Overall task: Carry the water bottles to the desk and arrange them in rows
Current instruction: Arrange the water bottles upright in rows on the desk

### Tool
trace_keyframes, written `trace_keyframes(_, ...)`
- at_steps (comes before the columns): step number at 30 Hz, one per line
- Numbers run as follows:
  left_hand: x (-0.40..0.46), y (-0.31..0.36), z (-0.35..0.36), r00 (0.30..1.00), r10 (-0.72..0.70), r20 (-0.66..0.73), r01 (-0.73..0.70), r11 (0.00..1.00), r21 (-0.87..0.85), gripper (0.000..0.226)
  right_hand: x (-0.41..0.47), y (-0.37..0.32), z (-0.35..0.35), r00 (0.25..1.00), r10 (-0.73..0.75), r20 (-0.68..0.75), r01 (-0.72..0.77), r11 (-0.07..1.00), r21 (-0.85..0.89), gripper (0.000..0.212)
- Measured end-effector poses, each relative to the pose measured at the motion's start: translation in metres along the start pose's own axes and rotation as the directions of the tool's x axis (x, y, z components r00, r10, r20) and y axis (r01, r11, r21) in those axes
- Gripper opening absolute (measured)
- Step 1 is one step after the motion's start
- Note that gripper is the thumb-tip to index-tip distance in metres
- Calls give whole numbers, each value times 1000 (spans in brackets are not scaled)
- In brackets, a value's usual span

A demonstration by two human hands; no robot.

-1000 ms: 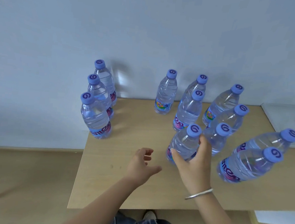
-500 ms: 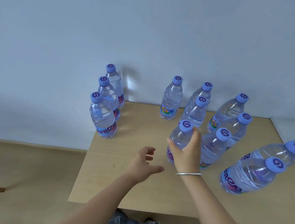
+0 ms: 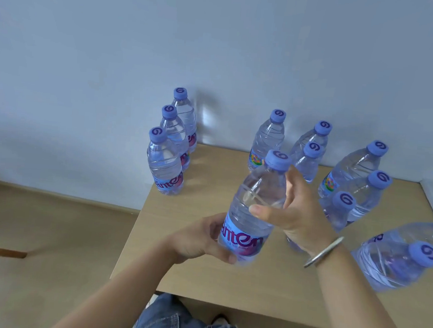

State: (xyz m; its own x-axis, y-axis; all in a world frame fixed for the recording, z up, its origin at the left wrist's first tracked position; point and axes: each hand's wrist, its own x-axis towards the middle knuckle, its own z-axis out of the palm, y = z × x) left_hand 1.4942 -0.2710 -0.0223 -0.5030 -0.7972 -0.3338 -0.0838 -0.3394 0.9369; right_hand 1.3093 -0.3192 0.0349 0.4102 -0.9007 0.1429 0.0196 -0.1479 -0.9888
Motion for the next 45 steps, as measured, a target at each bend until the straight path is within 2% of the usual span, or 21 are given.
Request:
trace_keyframes(3, -5, 4, 3, 999, 27, -29, -29, 997, -66, 56, 4, -8, 3, 999, -8, 54, 6, 999, 38, 51)
trace_keyframes(8, -9, -1, 8, 983, 78, -167, -97, 989, -108, 49, 12, -15, 10, 997, 7, 76, 1, 995, -99, 44)
trace_keyframes(11, -12, -4, 11, 968, 106, -230, -136, 984, -118, 53, 13, -15, 11, 996, 43, 85, -25, 981, -193, 58)
trace_keyframes(14, -14, -7, 15, 946, 113, -303, -159, 978, -132, 55, 9, -6, 18, 998, 68, 11, -65, 982, -176, 70)
trace_keyframes(17, -16, -10, 16, 930, 115, -348, -171, 976, -135, 50, 6, -1, 26, 993, 101, -62, -111, 975, -194, 63)
trace_keyframes(28, -42, -23, -13, 919, 100, -380, -111, 994, -6, 55, 11, 11, 62, 986, 168, 1, -165, 970, -180, 58)
trace_keyframes(32, -51, -26, -30, 903, 95, -420, -78, 995, 57, 51, 20, 11, 81, 985, 173, 27, -164, 967, -194, 52)
trace_keyframes(35, -58, -30, -46, 897, 85, -433, -49, 994, 95, 51, 26, 14, 95, 982, 186, 25, -179, 969, -171, 56)
trace_keyframes(40, -63, -43, -82, 864, 80, -498, 35, 975, 218, 59, 35, 20, 125, 968, 237, 86, -212, 950, -231, 61)
trace_keyframes(45, -58, -61, -113, 840, 61, -539, 105, 956, 273, 62, 47, 35, 151, 968, 247, 45, -223, 927, -301, 65)
